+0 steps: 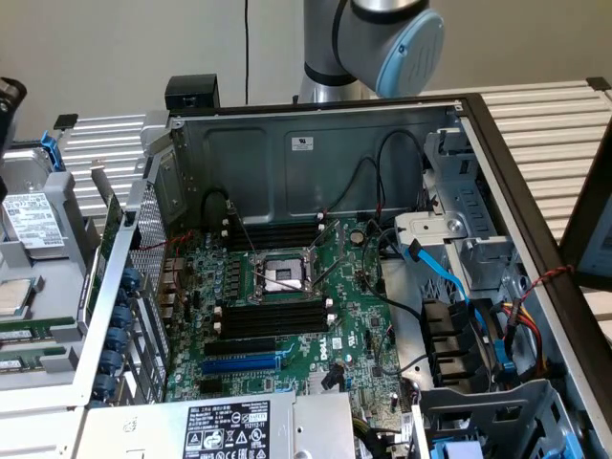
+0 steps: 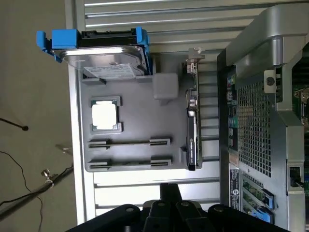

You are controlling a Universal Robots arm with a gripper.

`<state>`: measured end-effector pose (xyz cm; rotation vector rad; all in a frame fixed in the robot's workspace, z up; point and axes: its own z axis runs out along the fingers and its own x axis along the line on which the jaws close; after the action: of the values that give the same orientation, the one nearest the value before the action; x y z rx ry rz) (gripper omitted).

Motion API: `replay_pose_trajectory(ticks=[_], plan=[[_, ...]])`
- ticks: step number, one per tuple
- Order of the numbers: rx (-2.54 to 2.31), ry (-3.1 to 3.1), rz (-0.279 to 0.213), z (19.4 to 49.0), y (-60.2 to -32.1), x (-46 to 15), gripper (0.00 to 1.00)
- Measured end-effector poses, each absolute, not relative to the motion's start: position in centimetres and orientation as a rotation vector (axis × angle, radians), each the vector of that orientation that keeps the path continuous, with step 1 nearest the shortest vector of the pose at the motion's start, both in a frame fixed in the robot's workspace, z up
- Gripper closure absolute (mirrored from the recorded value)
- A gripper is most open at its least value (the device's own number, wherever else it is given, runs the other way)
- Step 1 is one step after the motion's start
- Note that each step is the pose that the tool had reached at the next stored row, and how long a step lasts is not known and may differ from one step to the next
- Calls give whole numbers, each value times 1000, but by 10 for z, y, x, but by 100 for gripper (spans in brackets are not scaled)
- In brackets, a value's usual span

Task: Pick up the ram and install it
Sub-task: 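Reach for the ram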

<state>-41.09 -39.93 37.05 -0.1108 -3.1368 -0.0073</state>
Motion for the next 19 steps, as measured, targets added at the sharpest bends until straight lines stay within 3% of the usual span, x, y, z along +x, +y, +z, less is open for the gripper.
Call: replay_pose_trajectory(ticks=[19], plan=[[-111, -3137, -8, 367, -399, -450, 89]])
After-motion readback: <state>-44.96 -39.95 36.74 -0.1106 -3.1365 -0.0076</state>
